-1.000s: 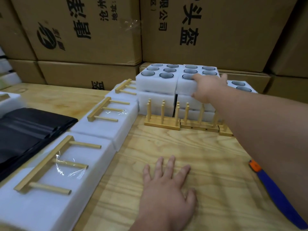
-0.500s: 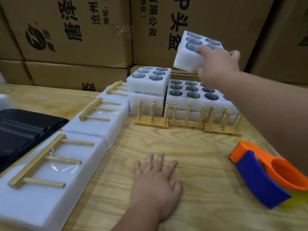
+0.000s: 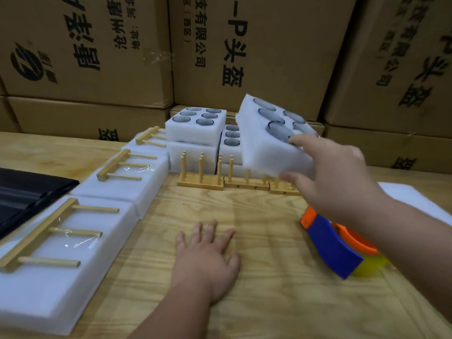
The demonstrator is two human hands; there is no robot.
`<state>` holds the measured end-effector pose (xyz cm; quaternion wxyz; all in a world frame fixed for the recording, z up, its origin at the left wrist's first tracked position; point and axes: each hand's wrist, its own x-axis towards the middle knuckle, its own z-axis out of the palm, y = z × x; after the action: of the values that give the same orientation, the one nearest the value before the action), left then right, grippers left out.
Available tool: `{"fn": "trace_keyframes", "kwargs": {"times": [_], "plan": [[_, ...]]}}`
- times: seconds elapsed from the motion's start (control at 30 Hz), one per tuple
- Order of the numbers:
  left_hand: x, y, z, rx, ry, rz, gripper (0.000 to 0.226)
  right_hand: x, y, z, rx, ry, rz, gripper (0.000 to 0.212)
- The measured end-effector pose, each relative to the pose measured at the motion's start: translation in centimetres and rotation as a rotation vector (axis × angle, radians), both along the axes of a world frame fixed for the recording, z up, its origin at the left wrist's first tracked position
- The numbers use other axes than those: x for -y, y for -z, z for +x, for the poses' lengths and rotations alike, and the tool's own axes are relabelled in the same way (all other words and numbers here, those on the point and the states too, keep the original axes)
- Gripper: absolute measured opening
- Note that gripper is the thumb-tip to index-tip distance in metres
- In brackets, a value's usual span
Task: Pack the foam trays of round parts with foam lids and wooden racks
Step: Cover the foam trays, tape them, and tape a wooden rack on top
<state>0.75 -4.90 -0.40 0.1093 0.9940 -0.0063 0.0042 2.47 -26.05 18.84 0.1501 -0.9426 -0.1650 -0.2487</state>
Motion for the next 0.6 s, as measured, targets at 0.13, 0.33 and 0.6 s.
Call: {"fn": "trace_keyframes", "kwargs": {"times": [0.13,0.33,0.6], "plan": [[0.0,-0.2,-0.1,0.001,-0.005,-0.007,0.07,0.9,3.5,-4.1,-0.068,-0.023,-0.072,0.046],[0.0,-0.9,-0.3,-0.046,0.025,0.007,0.071,1.2,8.0,-8.3,-0.111,-0.051,-0.161,0.044],[-0.1,-1.1,-0.2,-0.052,0.004,-0.047,0.062,1.2,12.4,-9.5,-0.153,-0.034,-0.323,0.047]]}}
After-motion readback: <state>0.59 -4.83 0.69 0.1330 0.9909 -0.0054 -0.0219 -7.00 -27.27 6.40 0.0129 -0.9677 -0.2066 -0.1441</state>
